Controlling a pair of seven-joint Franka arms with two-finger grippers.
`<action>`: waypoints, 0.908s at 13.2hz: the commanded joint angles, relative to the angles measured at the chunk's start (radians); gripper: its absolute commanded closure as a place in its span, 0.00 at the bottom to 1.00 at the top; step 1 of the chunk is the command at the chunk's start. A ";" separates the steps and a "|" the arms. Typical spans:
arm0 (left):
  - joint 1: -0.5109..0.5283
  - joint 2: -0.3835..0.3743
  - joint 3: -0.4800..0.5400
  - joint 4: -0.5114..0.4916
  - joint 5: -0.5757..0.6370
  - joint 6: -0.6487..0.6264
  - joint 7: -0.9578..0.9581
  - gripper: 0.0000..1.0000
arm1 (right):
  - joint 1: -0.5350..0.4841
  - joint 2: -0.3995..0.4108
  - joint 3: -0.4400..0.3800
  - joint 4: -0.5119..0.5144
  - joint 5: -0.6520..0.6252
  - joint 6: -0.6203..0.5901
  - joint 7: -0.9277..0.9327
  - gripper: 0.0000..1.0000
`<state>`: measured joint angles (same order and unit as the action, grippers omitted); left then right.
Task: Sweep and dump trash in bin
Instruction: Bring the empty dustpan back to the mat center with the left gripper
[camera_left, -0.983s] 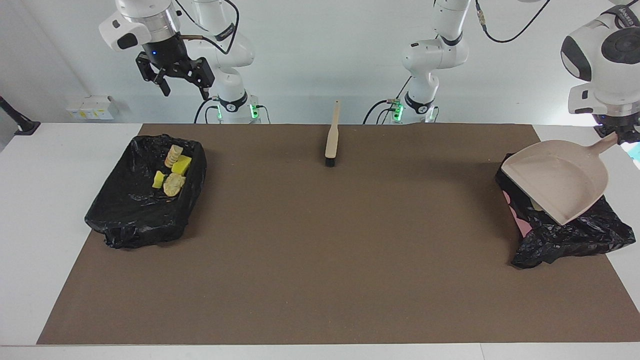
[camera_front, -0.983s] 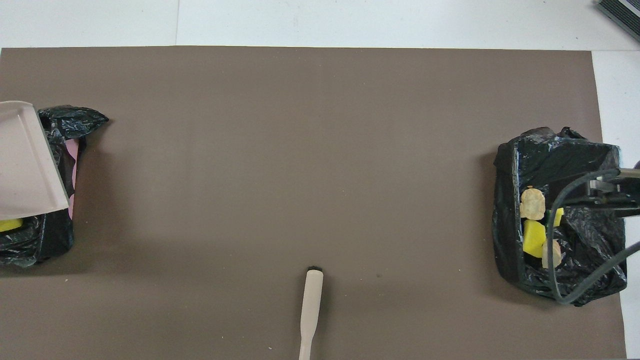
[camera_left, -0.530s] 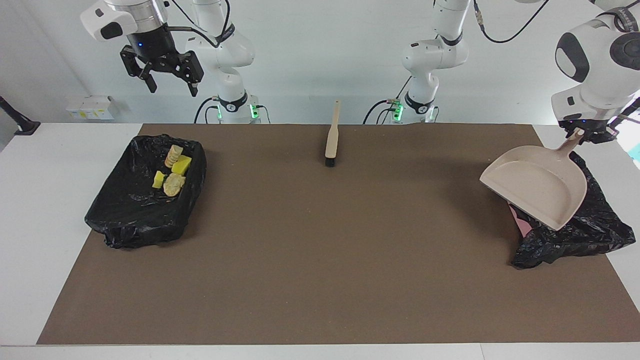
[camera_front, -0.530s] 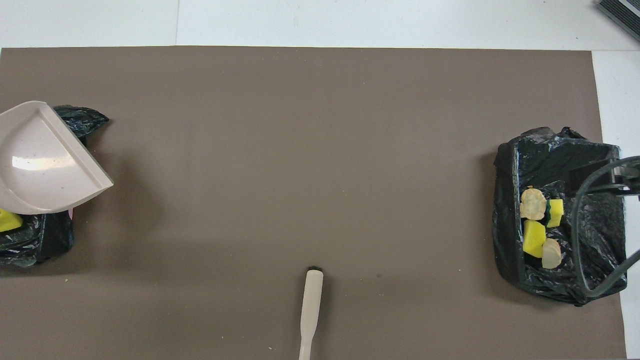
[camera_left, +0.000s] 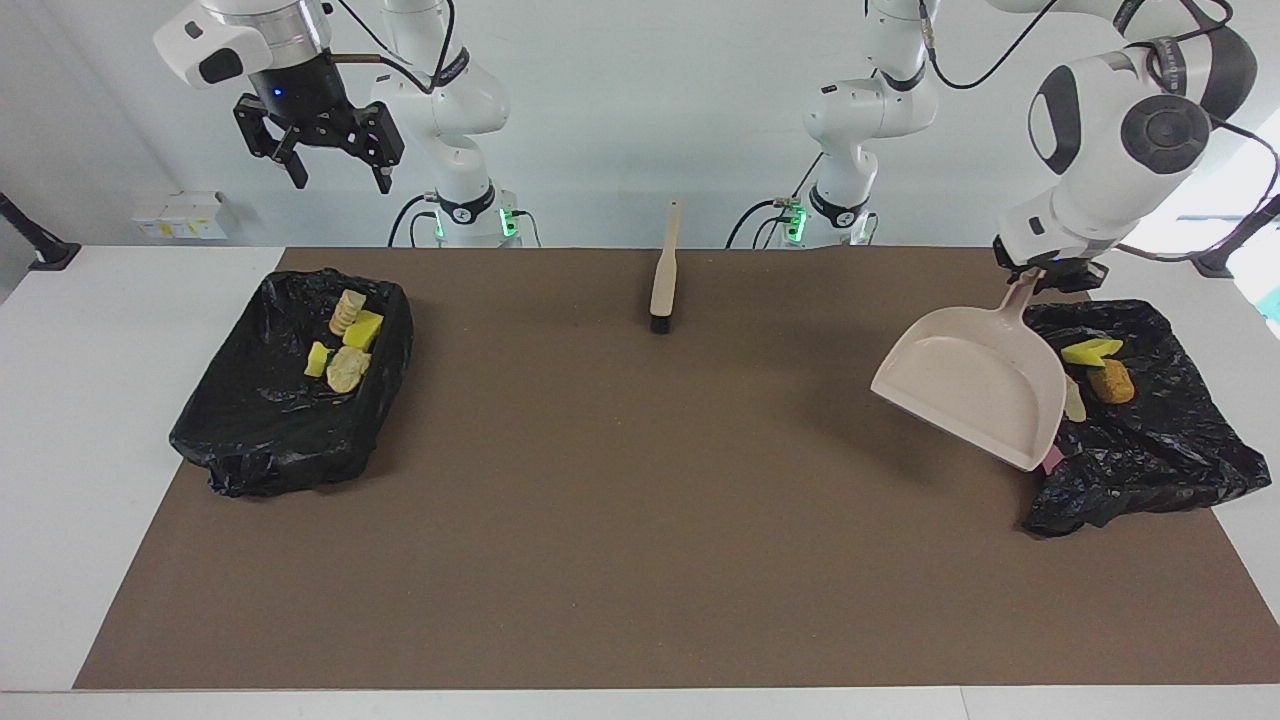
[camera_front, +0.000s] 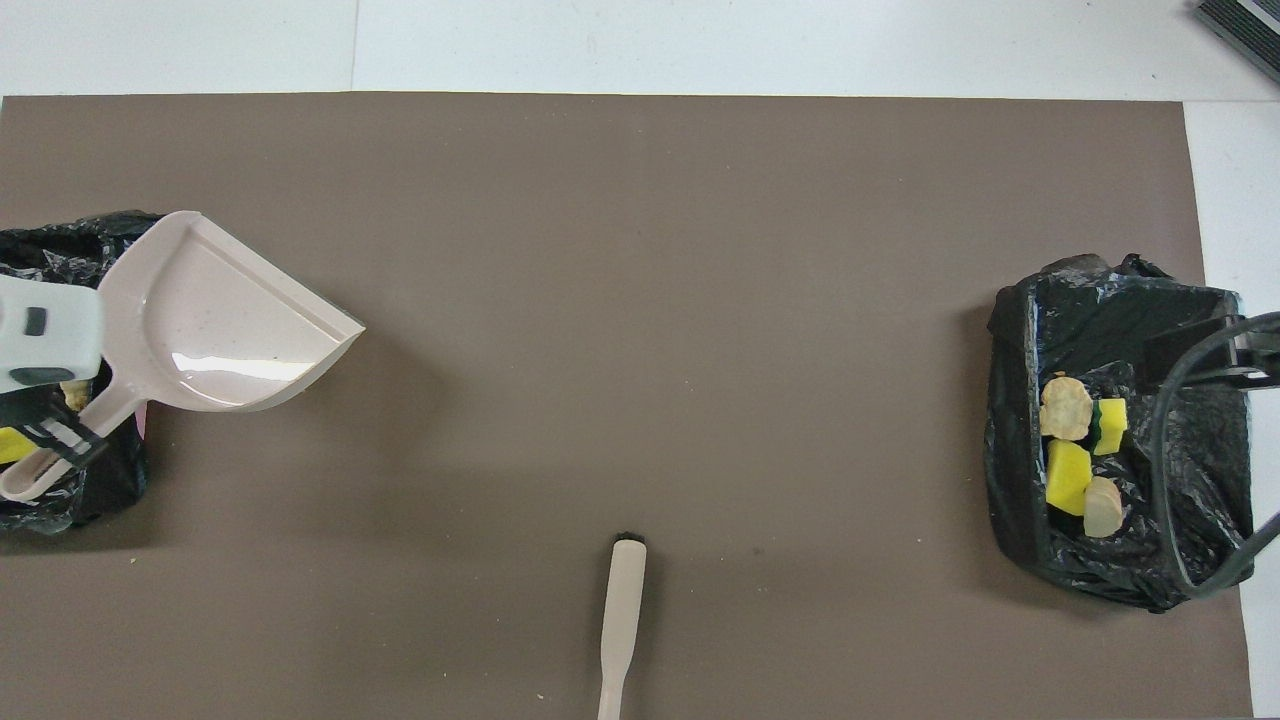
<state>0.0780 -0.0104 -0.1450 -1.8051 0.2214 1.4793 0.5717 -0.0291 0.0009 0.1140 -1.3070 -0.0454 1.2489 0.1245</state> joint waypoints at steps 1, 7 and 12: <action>-0.007 -0.037 -0.094 -0.043 -0.075 -0.007 -0.192 1.00 | -0.005 -0.012 0.000 0.008 -0.005 -0.014 -0.028 0.00; -0.007 -0.017 -0.376 -0.042 -0.302 0.040 -0.657 1.00 | -0.005 -0.032 -0.001 0.008 -0.007 -0.017 -0.028 0.00; -0.052 0.134 -0.490 -0.048 -0.347 0.286 -0.966 1.00 | -0.005 -0.032 -0.001 0.008 -0.007 -0.017 -0.029 0.00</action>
<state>0.0427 0.0541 -0.6326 -1.8553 -0.1132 1.6839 -0.3180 -0.0292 -0.0275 0.1134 -1.3058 -0.0454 1.2489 0.1245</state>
